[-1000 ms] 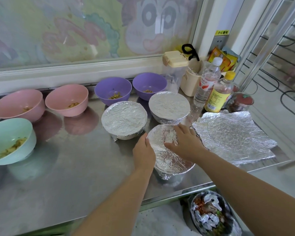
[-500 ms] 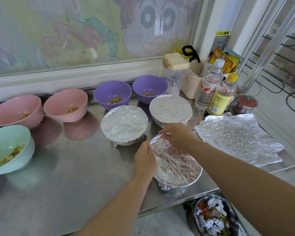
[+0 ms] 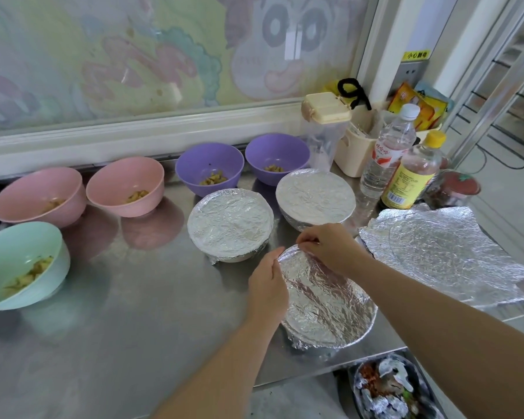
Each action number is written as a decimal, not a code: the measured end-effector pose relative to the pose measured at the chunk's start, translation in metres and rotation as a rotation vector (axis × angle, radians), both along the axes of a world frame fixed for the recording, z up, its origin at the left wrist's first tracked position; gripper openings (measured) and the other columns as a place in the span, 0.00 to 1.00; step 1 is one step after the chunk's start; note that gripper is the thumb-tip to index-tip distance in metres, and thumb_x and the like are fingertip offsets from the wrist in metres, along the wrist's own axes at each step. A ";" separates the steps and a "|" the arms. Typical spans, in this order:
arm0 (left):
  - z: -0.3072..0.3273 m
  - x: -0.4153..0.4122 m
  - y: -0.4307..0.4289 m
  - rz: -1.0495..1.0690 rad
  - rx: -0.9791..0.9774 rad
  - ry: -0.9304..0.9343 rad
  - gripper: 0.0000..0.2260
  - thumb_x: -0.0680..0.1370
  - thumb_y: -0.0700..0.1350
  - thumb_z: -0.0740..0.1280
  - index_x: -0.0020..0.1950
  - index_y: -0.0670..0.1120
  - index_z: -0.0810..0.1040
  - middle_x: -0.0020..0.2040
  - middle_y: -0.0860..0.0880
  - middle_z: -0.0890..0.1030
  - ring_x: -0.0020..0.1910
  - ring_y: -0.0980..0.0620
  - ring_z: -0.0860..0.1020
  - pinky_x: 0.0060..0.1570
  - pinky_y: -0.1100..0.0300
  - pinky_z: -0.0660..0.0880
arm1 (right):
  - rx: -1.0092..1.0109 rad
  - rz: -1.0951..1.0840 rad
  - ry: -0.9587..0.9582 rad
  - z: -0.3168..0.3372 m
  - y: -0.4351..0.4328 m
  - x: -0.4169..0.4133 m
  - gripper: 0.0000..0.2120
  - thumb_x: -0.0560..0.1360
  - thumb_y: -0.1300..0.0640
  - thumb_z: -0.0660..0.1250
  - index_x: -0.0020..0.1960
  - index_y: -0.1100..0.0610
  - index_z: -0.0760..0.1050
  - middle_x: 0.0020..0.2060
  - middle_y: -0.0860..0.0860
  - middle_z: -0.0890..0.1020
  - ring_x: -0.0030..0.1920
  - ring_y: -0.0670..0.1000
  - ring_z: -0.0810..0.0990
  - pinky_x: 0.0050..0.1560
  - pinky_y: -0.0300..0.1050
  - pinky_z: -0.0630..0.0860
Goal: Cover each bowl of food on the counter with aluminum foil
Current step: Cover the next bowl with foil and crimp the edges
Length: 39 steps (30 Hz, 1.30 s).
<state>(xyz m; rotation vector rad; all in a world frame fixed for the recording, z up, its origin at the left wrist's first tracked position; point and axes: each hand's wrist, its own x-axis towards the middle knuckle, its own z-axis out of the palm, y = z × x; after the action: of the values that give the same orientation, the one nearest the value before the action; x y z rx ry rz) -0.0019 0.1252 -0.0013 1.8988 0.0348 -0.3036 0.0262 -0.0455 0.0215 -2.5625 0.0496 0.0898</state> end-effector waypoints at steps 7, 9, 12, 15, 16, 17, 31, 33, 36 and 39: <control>0.001 -0.002 0.002 0.010 -0.017 0.005 0.17 0.85 0.43 0.53 0.67 0.56 0.75 0.57 0.62 0.78 0.53 0.58 0.78 0.54 0.63 0.75 | -0.037 0.124 0.100 0.003 0.002 0.008 0.10 0.80 0.55 0.68 0.59 0.53 0.84 0.51 0.47 0.85 0.50 0.48 0.81 0.55 0.46 0.76; 0.002 -0.004 0.001 0.008 -0.012 -0.009 0.17 0.85 0.42 0.53 0.68 0.55 0.75 0.58 0.62 0.77 0.57 0.57 0.77 0.57 0.65 0.73 | -0.031 0.150 0.134 0.004 0.002 0.009 0.10 0.80 0.55 0.68 0.58 0.53 0.85 0.49 0.47 0.86 0.49 0.48 0.82 0.56 0.48 0.77; 0.000 -0.004 0.000 -0.003 0.005 -0.014 0.17 0.85 0.41 0.53 0.68 0.54 0.76 0.57 0.63 0.76 0.55 0.68 0.74 0.50 0.79 0.66 | -0.012 0.145 0.136 0.002 -0.001 0.008 0.09 0.79 0.56 0.68 0.56 0.53 0.86 0.46 0.47 0.86 0.46 0.48 0.82 0.53 0.49 0.79; 0.000 -0.005 -0.001 0.003 -0.013 -0.004 0.17 0.85 0.41 0.53 0.66 0.55 0.76 0.53 0.68 0.75 0.56 0.68 0.75 0.54 0.76 0.69 | -0.031 0.149 0.122 0.000 -0.003 0.005 0.09 0.80 0.56 0.68 0.56 0.52 0.85 0.45 0.47 0.87 0.46 0.48 0.83 0.53 0.49 0.79; -0.001 -0.006 -0.002 0.004 -0.029 0.000 0.17 0.85 0.41 0.53 0.64 0.56 0.77 0.53 0.65 0.78 0.57 0.60 0.77 0.58 0.67 0.73 | -0.034 0.153 0.124 -0.001 -0.003 0.004 0.09 0.80 0.56 0.68 0.56 0.51 0.85 0.45 0.47 0.87 0.45 0.48 0.82 0.53 0.49 0.79; -0.002 -0.007 -0.003 0.005 -0.045 0.007 0.17 0.85 0.41 0.54 0.63 0.57 0.77 0.53 0.58 0.81 0.57 0.49 0.79 0.59 0.56 0.76 | -0.032 0.157 0.137 -0.002 -0.005 0.004 0.09 0.80 0.56 0.67 0.56 0.51 0.85 0.45 0.47 0.86 0.46 0.48 0.82 0.53 0.49 0.78; -0.004 -0.007 -0.003 0.007 -0.026 -0.011 0.16 0.83 0.44 0.56 0.69 0.55 0.72 0.56 0.54 0.82 0.44 0.48 0.79 0.48 0.53 0.76 | -0.026 0.144 0.198 0.013 0.009 -0.005 0.13 0.82 0.52 0.65 0.63 0.54 0.82 0.51 0.49 0.86 0.47 0.47 0.81 0.51 0.42 0.75; 0.000 0.000 0.001 -0.001 -0.111 0.019 0.13 0.83 0.44 0.58 0.65 0.55 0.74 0.56 0.56 0.81 0.47 0.55 0.79 0.52 0.57 0.76 | -0.047 0.105 0.144 0.017 0.011 -0.015 0.19 0.82 0.47 0.65 0.71 0.50 0.75 0.64 0.49 0.81 0.61 0.49 0.79 0.64 0.49 0.74; 0.007 -0.002 0.015 0.072 -0.234 0.095 0.10 0.82 0.43 0.60 0.60 0.53 0.76 0.56 0.55 0.81 0.57 0.57 0.78 0.60 0.61 0.73 | -0.203 0.166 0.178 0.025 0.026 -0.040 0.42 0.71 0.24 0.61 0.80 0.39 0.57 0.80 0.48 0.59 0.79 0.53 0.58 0.78 0.60 0.54; 0.000 -0.023 0.032 0.168 -0.163 0.146 0.09 0.81 0.40 0.61 0.56 0.51 0.77 0.53 0.53 0.81 0.55 0.54 0.79 0.59 0.58 0.75 | -0.349 0.259 0.298 0.023 0.037 -0.058 0.58 0.56 0.14 0.54 0.80 0.34 0.41 0.82 0.48 0.40 0.81 0.56 0.37 0.75 0.73 0.41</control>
<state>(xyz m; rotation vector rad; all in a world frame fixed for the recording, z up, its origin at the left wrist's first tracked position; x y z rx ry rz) -0.0246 0.1571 -0.0016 1.6973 0.2587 -0.3201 -0.0317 -0.0084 0.0448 -2.8670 -0.1682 0.6106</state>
